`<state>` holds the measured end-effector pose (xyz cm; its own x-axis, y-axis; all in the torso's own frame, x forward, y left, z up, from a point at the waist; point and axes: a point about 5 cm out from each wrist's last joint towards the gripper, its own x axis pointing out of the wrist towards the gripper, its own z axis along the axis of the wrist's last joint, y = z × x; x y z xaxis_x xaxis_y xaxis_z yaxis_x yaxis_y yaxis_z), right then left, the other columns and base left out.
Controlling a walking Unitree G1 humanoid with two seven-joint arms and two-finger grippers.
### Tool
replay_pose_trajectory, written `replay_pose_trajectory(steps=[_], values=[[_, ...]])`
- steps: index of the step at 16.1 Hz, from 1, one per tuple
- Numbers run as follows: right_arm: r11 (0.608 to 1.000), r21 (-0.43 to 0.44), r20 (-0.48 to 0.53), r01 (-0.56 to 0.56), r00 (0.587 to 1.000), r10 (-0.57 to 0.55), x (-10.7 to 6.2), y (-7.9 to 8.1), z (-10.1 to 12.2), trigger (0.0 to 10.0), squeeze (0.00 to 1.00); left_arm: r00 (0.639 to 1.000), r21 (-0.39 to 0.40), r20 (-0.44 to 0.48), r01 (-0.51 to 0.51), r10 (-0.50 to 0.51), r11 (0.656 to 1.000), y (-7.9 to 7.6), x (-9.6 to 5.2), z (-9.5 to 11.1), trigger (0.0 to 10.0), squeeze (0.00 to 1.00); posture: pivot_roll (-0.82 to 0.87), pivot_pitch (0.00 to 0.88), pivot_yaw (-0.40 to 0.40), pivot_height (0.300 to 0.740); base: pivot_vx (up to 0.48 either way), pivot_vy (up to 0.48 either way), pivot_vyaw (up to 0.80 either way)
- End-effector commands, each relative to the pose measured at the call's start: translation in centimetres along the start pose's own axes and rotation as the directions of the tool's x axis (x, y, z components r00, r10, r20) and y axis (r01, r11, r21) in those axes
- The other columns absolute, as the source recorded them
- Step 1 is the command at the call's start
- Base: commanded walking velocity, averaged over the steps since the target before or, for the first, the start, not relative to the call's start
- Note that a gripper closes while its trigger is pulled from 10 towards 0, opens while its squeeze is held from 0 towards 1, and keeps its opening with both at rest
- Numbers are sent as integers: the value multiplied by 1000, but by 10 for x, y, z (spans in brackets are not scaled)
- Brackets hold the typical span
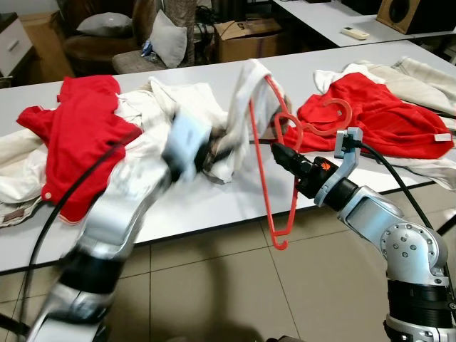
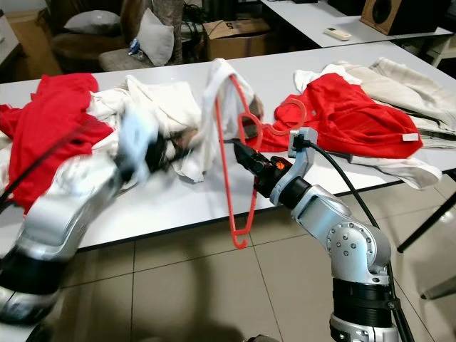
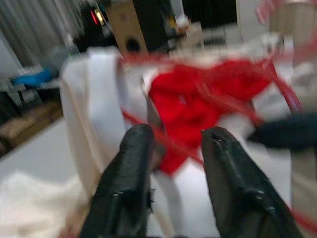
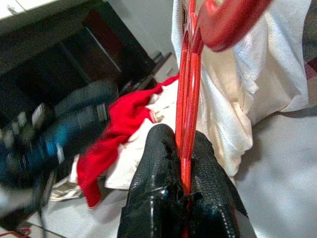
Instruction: Hang hanger
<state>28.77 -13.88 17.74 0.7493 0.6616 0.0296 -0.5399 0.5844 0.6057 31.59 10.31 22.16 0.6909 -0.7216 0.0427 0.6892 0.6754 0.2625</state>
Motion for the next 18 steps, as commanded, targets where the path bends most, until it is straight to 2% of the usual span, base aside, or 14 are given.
replay_pose_trajectory(steps=[1,2,3,4,5,9,12,13,14,18], values=[[998,-28,13,-56,998,57,1,10,8,0,0,999,-55,-7,-50,49,997,5,2,-6,10000,1000,-96,0,26,740,0,0,0],[997,-28,12,-77,997,77,1,12,9,0,0,997,-110,10,-70,71,991,3,10,-6,10000,1000,-100,0,25,740,0,0,0],[995,-31,6,-96,995,96,1,15,8,0,0,994,-100,-37,-106,102,989,3,17,-15,10000,1000,-100,0,25,740,0,0,0],[992,-34,4,-118,993,118,1,19,9,0,0,986,-94,-73,-158,152,983,4,23,-23,10000,98,-112,0,29,740,0,0,0],[989,-36,3,-142,990,142,1,22,10,0,0,975,-94,-87,-214,206,972,7,27,-27,10000,0,-118,0,29,740,0,0,0],[976,-43,-16,-214,977,214,-4,31,8,0,0,945,-133,-82,-325,316,936,18,33,-33,10000,0,-131,0,36,740,0,0,0],[975,-42,-17,-218,976,217,-6,31,8,0,0,922,-140,-81,-386,378,912,26,34,-36,10000,0,-131,0,33,740,0,0,0],[975,-43,-15,-219,976,219,-6,31,9,0,0,913,-150,-85,-407,398,901,29,33,-38,3804,0,-133,0,32,740,0,0,0],[975,-44,-15,-220,975,220,-5,32,9,0,0,908,-145,-86,-418,409,897,31,32,-39,0,0,-135,0,33,740,0,0,0],[978,-49,-12,-205,979,205,-7,29,10,0,0,900,-118,-130,-430,415,895,32,22,-49,0,0,-132,0,31,740,0,0,0]])
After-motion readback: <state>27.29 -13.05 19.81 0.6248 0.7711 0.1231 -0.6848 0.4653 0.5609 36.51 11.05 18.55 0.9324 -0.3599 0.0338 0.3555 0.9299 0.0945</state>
